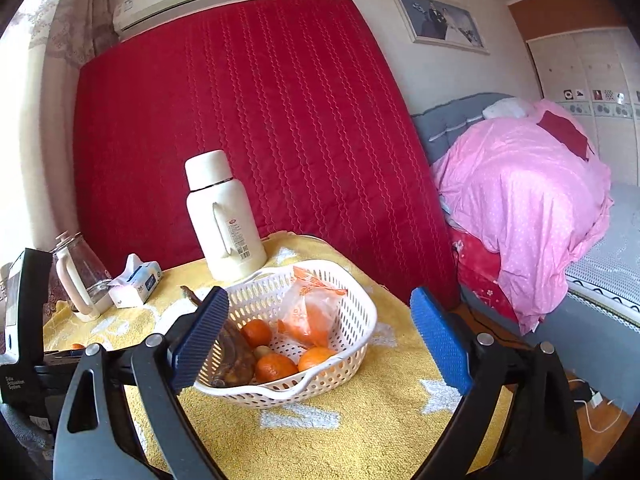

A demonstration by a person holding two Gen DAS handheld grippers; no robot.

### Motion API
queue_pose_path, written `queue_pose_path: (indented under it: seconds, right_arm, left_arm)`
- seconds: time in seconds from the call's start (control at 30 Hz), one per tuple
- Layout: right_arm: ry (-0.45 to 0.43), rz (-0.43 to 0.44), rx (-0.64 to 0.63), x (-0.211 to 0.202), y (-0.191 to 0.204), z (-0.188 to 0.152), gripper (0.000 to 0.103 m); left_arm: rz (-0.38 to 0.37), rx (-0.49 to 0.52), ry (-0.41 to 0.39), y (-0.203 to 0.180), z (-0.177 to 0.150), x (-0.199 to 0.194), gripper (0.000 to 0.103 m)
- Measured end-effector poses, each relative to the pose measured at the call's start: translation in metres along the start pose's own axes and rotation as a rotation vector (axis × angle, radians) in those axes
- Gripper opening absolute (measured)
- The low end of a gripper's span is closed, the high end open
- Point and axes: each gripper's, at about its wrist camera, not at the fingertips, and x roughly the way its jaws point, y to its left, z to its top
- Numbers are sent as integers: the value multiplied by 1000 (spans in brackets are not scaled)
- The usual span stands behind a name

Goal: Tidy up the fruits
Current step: 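Move the left gripper to the red cherry tomatoes beside the orange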

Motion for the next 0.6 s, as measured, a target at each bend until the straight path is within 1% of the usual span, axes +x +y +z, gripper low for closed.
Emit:
queue_pose_path:
  seconds: [0.1,0.2,0.33,0.6]
  right_arm:
    - [9,41,-41,-1,10,-2,95]
    - [27,73,-72,1,17,-4,95]
    - [39,91,-120,1,28,-8,95]
    - [42,95,-170,2,39,-13,95]
  left_arm:
    - [25,-21,-5,13,-3,-3,87]
    - [76,-23,-19,24,-6,-7,87]
    - [115,-39,-30,43,-7,-12,87]
    - [184,-132,-43,97,-7,-21,87]
